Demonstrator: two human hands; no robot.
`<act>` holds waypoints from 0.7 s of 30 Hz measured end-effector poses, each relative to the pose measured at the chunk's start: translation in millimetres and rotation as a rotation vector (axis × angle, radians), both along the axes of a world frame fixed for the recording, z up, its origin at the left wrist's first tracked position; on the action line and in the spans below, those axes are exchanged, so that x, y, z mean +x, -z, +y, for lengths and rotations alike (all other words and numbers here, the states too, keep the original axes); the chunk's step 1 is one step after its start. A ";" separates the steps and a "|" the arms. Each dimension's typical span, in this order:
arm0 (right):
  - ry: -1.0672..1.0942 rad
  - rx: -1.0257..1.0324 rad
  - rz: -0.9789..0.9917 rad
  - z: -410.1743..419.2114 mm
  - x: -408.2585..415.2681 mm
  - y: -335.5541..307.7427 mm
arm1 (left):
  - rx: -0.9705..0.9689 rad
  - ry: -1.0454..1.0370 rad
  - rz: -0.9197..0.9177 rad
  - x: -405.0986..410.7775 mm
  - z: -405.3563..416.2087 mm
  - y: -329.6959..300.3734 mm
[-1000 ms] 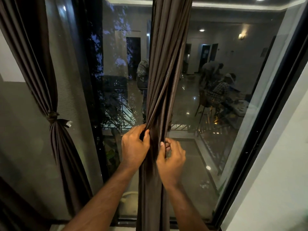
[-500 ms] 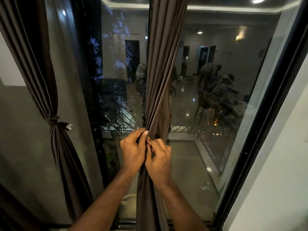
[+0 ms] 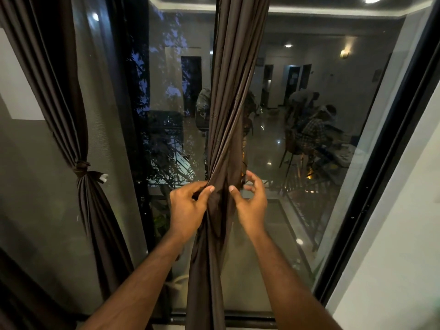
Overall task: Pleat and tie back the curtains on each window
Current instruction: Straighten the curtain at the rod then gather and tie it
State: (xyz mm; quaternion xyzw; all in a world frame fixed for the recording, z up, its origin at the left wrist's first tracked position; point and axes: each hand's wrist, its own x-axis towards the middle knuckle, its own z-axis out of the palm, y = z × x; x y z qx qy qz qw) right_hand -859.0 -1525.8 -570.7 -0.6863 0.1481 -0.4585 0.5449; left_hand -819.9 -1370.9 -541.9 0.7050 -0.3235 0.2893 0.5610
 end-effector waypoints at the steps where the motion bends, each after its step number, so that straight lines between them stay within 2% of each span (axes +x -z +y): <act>1: -0.054 0.050 0.027 -2.9 3.1 -3.5 | 0.003 0.009 0.008 0.2 -0.3 0.5; 3: -0.034 -0.018 0.066 -6.6 5.4 -5.9 | 0.001 0.016 0.017 0.1 -1.2 0.4; 9: 0.334 -0.157 -0.040 5.3 -9.3 8.2 | 0.040 -0.089 -0.032 5.0 -1.0 -0.3; 14: 0.275 -0.372 -0.134 40.3 -17.2 19.3 | 0.054 -0.150 -0.068 10.1 -3.3 2.7; 18: 0.146 -0.504 -0.119 60.6 -16.8 23.9 | 0.054 -0.102 -0.002 9.3 -7.6 5.7; 21: 0.150 -0.572 -0.091 61.1 -11.3 23.6 | 0.004 -0.035 0.064 6.4 -7.6 7.0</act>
